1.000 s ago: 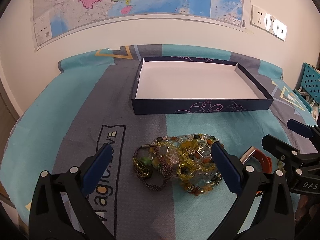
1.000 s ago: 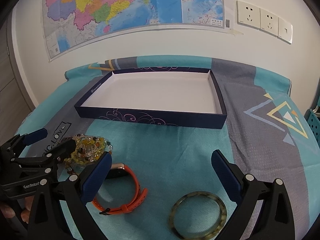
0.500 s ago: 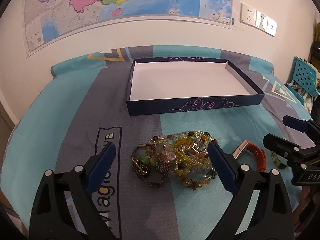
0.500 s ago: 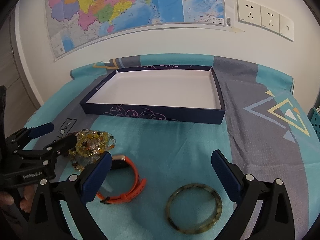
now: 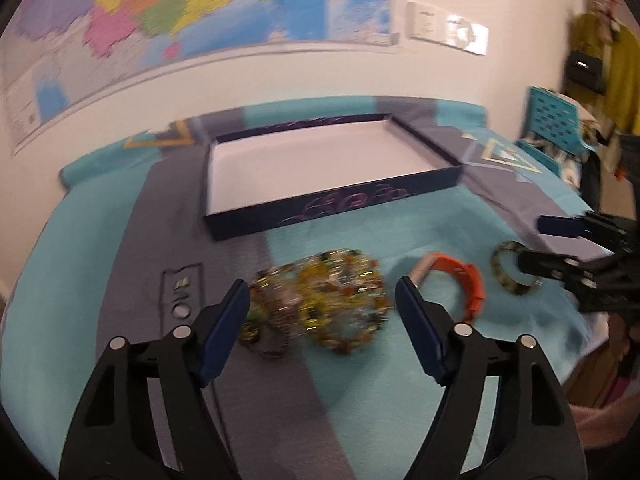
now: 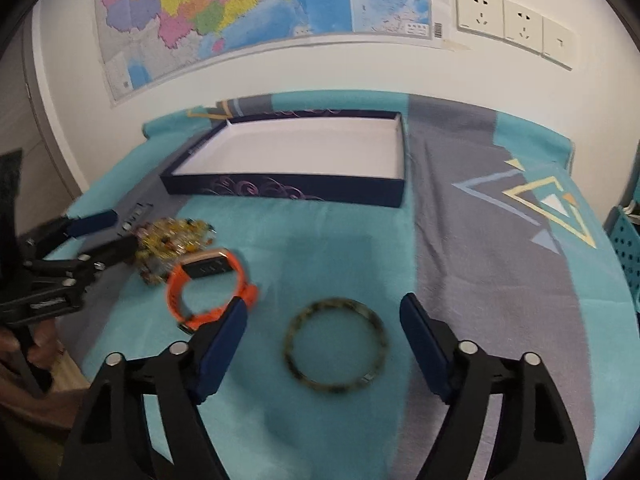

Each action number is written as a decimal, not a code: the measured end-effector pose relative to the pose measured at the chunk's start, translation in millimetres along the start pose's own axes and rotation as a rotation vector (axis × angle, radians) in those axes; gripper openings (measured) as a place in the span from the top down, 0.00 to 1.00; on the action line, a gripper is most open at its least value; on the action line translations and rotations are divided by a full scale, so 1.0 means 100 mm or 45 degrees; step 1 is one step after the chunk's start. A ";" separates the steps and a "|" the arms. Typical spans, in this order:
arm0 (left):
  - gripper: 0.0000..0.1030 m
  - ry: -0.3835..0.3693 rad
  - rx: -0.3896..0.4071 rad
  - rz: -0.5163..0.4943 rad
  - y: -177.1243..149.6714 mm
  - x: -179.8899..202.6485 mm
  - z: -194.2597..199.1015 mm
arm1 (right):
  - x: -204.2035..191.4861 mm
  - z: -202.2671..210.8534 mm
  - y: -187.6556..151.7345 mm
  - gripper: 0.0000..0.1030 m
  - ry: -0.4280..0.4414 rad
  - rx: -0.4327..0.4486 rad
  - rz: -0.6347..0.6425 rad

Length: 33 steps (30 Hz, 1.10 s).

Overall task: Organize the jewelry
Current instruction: 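Grasp the orange-strap watch with the left tool while the right tool grasps the tortoiseshell bangle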

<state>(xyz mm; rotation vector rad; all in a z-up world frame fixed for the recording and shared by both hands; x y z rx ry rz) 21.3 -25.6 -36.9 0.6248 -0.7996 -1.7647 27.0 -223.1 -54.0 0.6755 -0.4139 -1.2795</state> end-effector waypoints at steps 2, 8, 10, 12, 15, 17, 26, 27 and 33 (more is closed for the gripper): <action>0.35 -0.047 0.015 -0.053 0.02 0.12 0.01 | 0.06 -0.02 -0.03 0.48 -0.003 -0.017 -0.015; 0.64 -0.169 -0.033 -0.240 0.04 0.49 -0.17 | 0.18 -0.11 -0.12 0.64 -0.019 -0.050 -0.033; 0.79 -0.199 -0.042 -0.285 0.06 0.56 -0.23 | 0.19 -0.17 -0.15 0.70 -0.030 -0.075 -0.023; 0.84 -0.224 -0.048 -0.332 0.06 0.62 -0.26 | 0.18 -0.19 -0.16 0.72 -0.032 -0.075 -0.007; 0.87 -0.263 -0.090 -0.393 0.06 0.70 -0.35 | 0.17 -0.21 -0.14 0.78 -0.034 -0.075 0.015; 0.91 -0.310 -0.118 -0.417 0.05 0.73 -0.40 | 0.17 -0.22 -0.13 0.88 -0.018 -0.071 0.017; 0.99 -0.404 -0.221 -0.355 0.00 0.68 -0.56 | 0.15 -0.21 0.00 0.95 0.076 -0.029 0.002; 0.99 -0.418 -0.204 -0.346 0.03 0.67 -0.53 | 0.15 -0.20 0.04 0.95 0.081 -0.019 0.002; 0.99 -0.429 -0.153 -0.339 0.17 0.62 -0.49 | 0.13 -0.21 0.20 0.95 0.098 0.013 0.019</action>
Point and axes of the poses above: each gripper's, at about its wrist camera, not at the fingertips, and z roughly against the way its jaws point, x to its right, y to its top, the point moved 5 cm from there along -z, roughly the way its jaws point, and after that the axes turned 1 degree about -z, right-handed, at the moved point
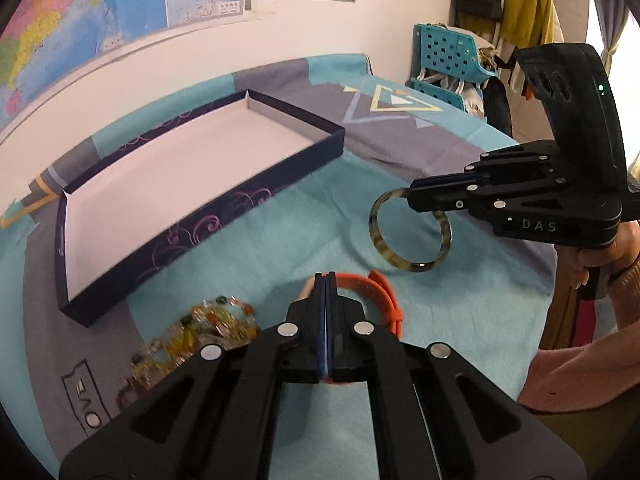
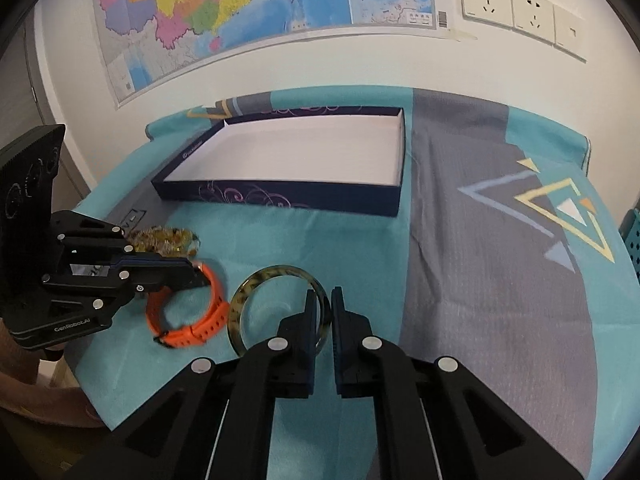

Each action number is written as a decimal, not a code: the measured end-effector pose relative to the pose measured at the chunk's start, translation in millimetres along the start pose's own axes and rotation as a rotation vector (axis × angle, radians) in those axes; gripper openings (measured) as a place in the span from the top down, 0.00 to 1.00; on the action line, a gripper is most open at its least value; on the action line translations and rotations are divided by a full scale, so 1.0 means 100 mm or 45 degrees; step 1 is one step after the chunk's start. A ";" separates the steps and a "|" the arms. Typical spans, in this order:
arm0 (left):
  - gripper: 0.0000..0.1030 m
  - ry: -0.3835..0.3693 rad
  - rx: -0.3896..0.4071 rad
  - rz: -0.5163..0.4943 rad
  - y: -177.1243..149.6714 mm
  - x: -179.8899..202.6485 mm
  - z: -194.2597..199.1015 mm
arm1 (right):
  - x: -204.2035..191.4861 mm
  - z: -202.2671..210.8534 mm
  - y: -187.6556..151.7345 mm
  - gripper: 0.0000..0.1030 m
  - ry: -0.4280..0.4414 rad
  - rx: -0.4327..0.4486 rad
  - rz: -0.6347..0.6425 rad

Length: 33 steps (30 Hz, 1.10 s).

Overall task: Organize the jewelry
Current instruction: 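Grasp the orange-strap watch with the left tool while the right tool grasps the tortoiseshell bangle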

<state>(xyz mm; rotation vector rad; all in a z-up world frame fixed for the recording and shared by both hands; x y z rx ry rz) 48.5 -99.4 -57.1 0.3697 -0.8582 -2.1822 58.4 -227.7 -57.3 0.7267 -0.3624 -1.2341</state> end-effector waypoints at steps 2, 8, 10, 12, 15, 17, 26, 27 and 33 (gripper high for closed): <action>0.99 -0.020 -0.012 -0.003 -0.01 0.01 0.00 | -0.01 -0.03 0.00 0.95 0.000 -0.006 0.004; 0.93 -0.068 -0.083 0.002 -0.15 0.01 -0.07 | 0.04 -0.13 -0.05 0.94 0.014 -0.037 -0.041; 0.93 -0.097 -0.105 0.013 -0.20 0.00 -0.10 | 0.05 -0.16 -0.06 0.94 0.012 -0.047 -0.043; 0.95 -0.125 -0.105 0.025 -0.20 -0.02 -0.11 | 0.04 -0.18 -0.08 0.92 0.001 -0.060 -0.031; 0.99 -0.136 -0.104 0.018 -0.18 -0.02 -0.13 | 0.01 -0.21 -0.09 0.75 0.002 -0.071 -0.018; 0.99 -0.138 -0.096 0.005 -0.18 0.00 -0.13 | -0.02 -0.23 -0.11 0.71 -0.005 -0.073 0.010; 0.81 -0.174 -0.061 0.066 -0.20 -0.03 -0.05 | -0.02 -0.22 -0.13 0.94 0.004 -0.079 0.020; 0.70 -0.175 -0.033 0.061 -0.19 -0.01 0.00 | -0.02 -0.22 -0.13 0.94 0.002 -0.078 0.022; 0.66 -0.164 0.038 0.089 -0.16 -0.07 0.14 | -0.02 -0.21 -0.14 0.93 -0.001 -0.074 0.030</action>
Point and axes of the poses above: each gripper's, at about its wrist camera, not at the fingertips, and z roughly against the way its jaws point, x to its right, y to its top, the point moved 5 cm from there along -z, roughly the way its jaws point, and after that the axes turned 1 degree about -z, right-handed, at the moved point
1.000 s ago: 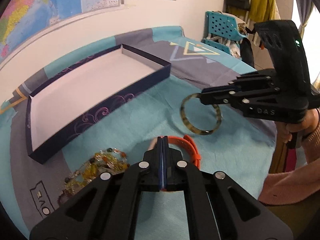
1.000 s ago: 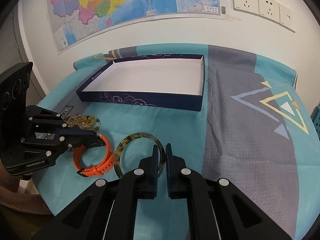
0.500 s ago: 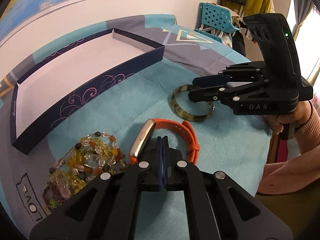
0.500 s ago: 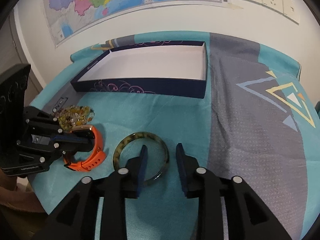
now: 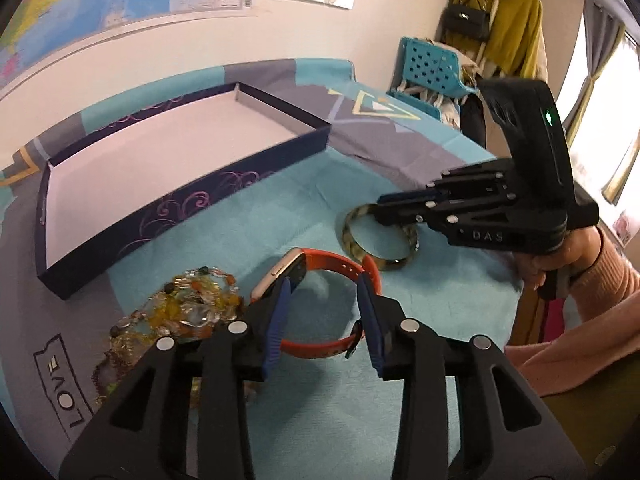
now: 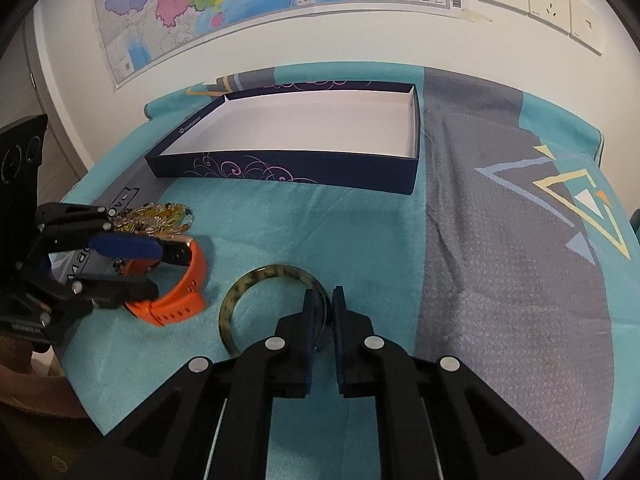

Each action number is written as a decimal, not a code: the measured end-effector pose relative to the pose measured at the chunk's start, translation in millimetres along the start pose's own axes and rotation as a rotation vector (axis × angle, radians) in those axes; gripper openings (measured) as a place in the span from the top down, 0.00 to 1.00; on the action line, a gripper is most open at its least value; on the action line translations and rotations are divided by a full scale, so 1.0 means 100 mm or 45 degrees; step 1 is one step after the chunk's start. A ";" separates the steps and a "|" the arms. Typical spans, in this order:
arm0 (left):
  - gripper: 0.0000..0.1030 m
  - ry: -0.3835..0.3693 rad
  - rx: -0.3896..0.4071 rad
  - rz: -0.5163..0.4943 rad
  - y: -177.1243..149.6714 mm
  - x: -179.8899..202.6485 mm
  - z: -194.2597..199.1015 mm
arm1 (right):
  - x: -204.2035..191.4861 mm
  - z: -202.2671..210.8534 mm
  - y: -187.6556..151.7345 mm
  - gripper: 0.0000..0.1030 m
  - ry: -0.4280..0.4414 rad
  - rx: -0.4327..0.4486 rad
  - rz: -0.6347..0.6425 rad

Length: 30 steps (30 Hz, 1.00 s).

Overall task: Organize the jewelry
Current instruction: 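Grasp the orange-strap watch with the left tool while the right tool grasps the tortoiseshell bangle, then carry the watch and bangle into the white tray box and release both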

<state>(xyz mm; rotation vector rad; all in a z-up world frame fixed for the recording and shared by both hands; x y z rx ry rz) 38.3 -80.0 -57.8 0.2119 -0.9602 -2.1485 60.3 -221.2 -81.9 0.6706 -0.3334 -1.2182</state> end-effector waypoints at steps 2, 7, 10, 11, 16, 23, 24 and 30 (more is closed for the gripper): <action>0.64 0.009 0.026 0.006 0.02 -0.03 0.04 | 0.00 0.00 0.00 0.93 0.003 0.002 -0.004; 0.51 0.083 0.059 -0.055 0.07 -0.05 0.12 | 0.00 0.01 -0.01 0.91 0.005 0.007 -0.001; 0.77 0.126 -0.031 -0.097 0.04 -0.07 -0.03 | -0.01 0.01 -0.01 0.90 0.005 0.007 0.006; 0.78 0.142 -0.053 -0.118 0.02 -0.08 -0.07 | -0.02 0.01 -0.01 0.90 0.001 0.008 0.009; 0.83 0.163 -0.114 -0.155 -0.04 -0.11 -0.18 | -0.04 0.00 -0.01 0.89 -0.014 0.003 0.042; 0.85 0.175 -0.107 -0.142 -0.01 -0.11 -0.21 | -0.05 0.01 0.04 0.95 0.001 0.002 0.064; 0.86 0.183 -0.100 -0.135 0.00 -0.12 -0.20 | -0.05 0.03 0.06 0.95 0.025 0.012 0.053; 0.86 0.198 -0.035 -0.102 0.25 -0.25 -0.08 | 0.04 0.21 0.37 0.95 0.046 0.115 0.006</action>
Point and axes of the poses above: each gripper's, at about its wrist camera, not at the fingertips, and z roughly against the way its jaws point, x to its right, y to its top, the point moved 5 cm from there along -z, roughly the way its jaws point, and after that the axes turned 1 degree about -z, right-handed, at the moved point
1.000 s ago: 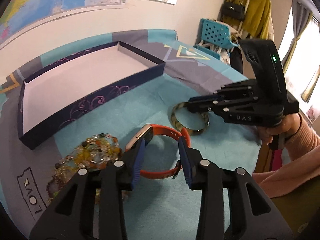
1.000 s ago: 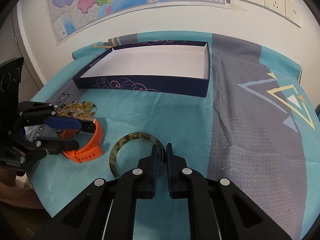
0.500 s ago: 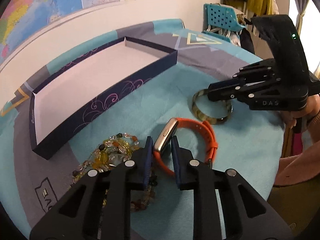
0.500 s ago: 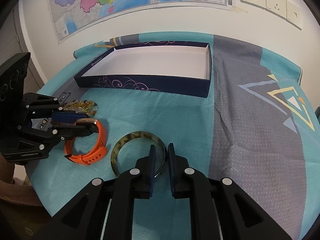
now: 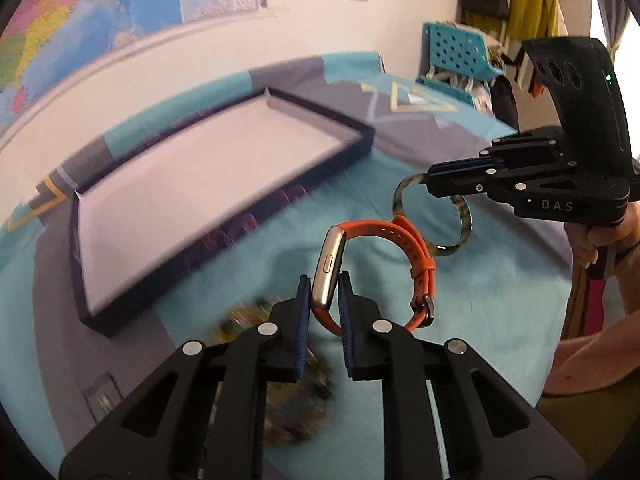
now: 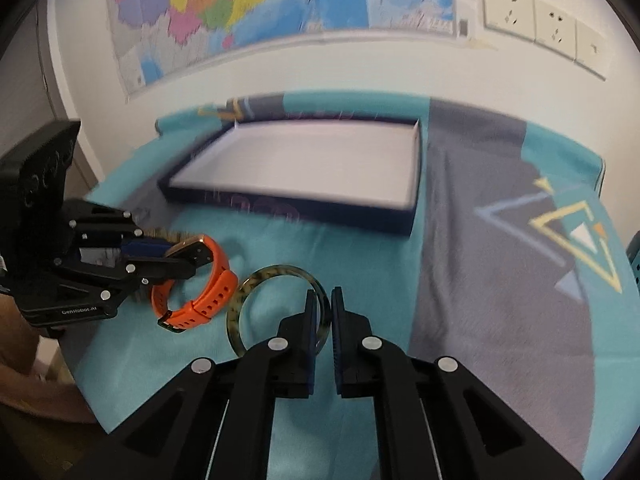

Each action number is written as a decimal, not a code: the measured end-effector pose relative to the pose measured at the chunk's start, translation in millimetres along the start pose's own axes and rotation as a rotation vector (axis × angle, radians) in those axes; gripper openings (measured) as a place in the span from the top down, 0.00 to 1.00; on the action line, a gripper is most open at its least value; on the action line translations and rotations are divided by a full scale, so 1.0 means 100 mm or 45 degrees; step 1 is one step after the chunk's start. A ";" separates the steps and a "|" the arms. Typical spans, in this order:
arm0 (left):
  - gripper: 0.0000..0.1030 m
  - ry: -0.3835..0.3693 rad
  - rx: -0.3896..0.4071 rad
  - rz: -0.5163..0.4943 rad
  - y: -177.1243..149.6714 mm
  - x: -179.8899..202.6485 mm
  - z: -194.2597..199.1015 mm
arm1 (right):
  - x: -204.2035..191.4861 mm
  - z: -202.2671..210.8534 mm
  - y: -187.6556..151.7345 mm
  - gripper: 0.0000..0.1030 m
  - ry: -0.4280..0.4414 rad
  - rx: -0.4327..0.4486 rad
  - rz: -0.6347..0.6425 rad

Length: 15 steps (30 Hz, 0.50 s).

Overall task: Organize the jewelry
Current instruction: 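Carry the watch and bangle into the white tray box and release both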

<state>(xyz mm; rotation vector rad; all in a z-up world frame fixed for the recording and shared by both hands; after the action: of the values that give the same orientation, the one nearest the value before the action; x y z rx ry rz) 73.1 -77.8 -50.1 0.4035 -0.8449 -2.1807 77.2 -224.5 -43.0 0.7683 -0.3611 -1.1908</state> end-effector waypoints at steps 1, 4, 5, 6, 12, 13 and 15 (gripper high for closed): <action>0.86 0.019 0.014 -0.005 0.06 -0.05 0.03 | 0.02 0.01 0.08 0.95 0.004 0.019 -0.005; 0.86 0.081 0.042 -0.024 0.29 -0.26 0.09 | 0.06 -0.02 0.36 0.95 -0.009 0.066 0.004; 0.86 0.093 0.044 -0.024 0.34 -0.33 0.09 | 0.07 -0.05 0.48 0.95 -0.001 0.084 -0.003; 0.86 0.110 0.045 -0.021 0.41 -0.41 0.08 | 0.09 -0.10 0.57 0.95 0.004 0.091 -0.004; 0.86 0.233 -0.002 -0.031 0.77 -0.95 -0.23 | 0.21 -0.65 1.12 0.95 -0.038 0.065 -0.028; 0.86 0.239 -0.014 -0.028 0.80 -1.02 -0.29 | 0.23 -0.73 1.17 0.95 -0.042 0.060 -0.036; 0.86 0.267 -0.048 -0.031 0.85 -1.18 -0.45 | 0.30 -0.94 1.32 0.95 -0.056 0.041 -0.061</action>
<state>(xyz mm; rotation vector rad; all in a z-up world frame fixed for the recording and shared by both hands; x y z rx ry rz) 220.7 -53.1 -23.0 0.6145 -0.6859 -2.1285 237.7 -198.3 -20.0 0.7830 -0.4011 -1.2509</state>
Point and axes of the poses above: each gripper's, at about its wrist camera, not at the fingertips, and z roughly against the way its jaws point, x to its right, y to its top, the point moved 5 cm from there along -z, roughly the way its jaws point, and after that the axes turned 1 degree about -z, right-handed, at the moved point
